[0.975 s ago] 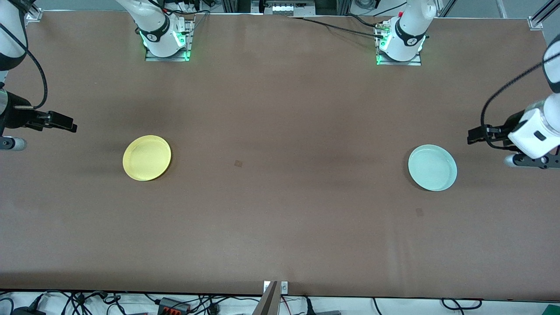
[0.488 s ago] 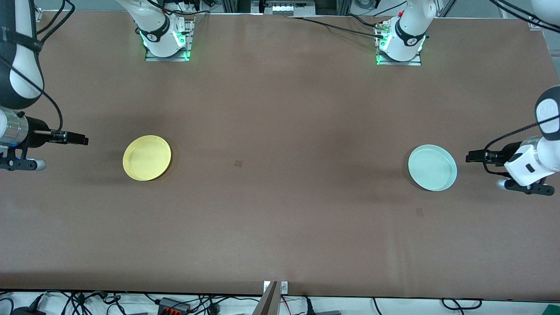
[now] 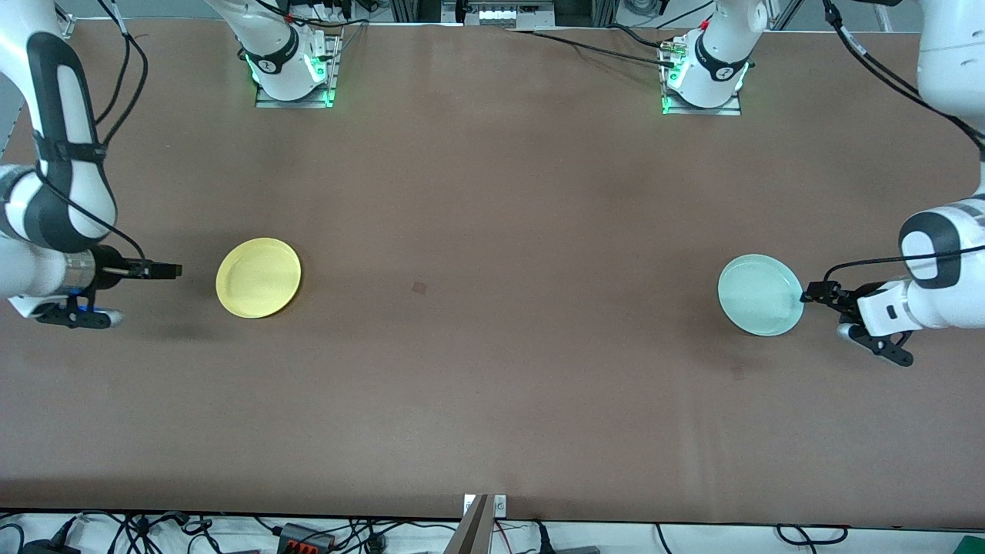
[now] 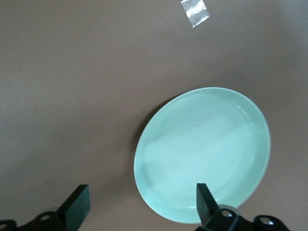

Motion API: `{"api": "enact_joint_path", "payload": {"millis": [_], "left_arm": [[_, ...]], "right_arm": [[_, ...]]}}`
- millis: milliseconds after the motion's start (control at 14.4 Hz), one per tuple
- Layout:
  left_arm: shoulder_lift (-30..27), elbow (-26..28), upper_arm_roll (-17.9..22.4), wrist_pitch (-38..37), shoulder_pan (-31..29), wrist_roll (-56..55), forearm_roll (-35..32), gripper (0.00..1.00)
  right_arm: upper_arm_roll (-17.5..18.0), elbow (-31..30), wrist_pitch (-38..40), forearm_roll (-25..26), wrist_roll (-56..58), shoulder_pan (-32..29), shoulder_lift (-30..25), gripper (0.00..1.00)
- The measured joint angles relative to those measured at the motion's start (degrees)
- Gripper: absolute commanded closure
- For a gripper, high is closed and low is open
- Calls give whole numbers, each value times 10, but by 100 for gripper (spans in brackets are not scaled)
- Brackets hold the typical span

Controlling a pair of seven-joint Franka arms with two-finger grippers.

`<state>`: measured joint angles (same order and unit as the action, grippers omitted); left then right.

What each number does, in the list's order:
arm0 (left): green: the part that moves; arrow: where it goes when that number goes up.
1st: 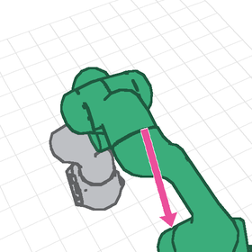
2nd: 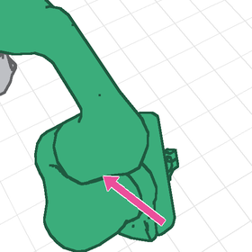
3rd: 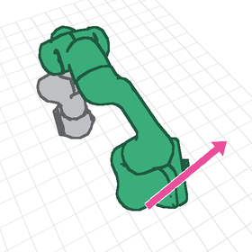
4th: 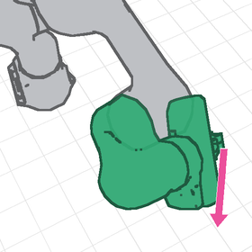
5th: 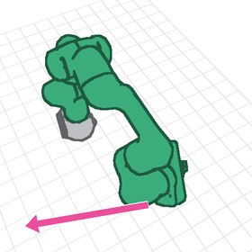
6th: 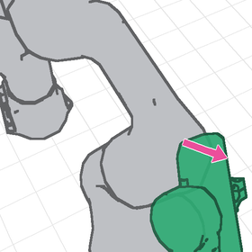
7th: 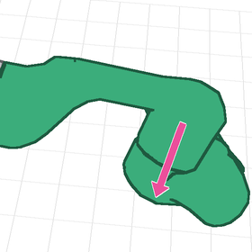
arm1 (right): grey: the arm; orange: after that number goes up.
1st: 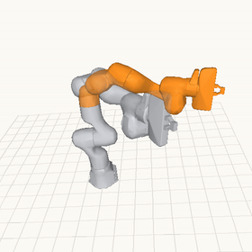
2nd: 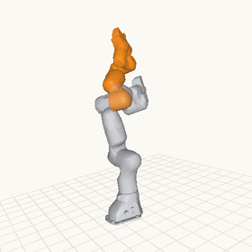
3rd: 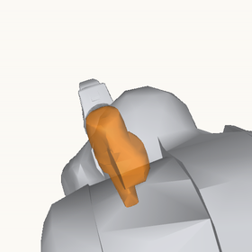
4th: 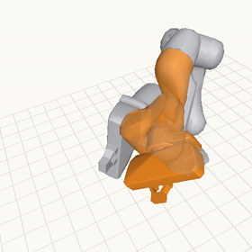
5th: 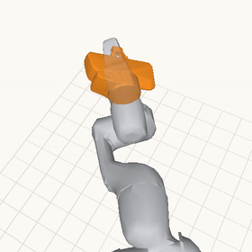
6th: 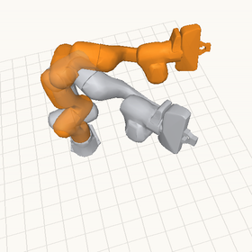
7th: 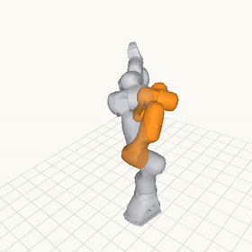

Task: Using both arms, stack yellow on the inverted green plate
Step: 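Move the right gripper to the yellow plate while the left gripper approaches the green plate, then grasp the yellow rim with the right gripper while the left gripper grasps the green rim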

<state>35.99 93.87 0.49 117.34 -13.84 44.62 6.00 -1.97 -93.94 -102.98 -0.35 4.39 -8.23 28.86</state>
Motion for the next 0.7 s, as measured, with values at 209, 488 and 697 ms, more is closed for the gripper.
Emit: {"api": "enact_joint_path", "payload": {"millis": [209,488,697], "left_arm": [[22,4,-3,22,0,32,0,47],[40,7,-4,39,-5,63,0,68],[50,12,-4,50,-7,66,0,95]], "right_arm": [[0,0,-13,0,0,0,43,0],[0,0,-15,-1,0,0,76,0],[2,1,-16,-1,0,0,90,0]]}}
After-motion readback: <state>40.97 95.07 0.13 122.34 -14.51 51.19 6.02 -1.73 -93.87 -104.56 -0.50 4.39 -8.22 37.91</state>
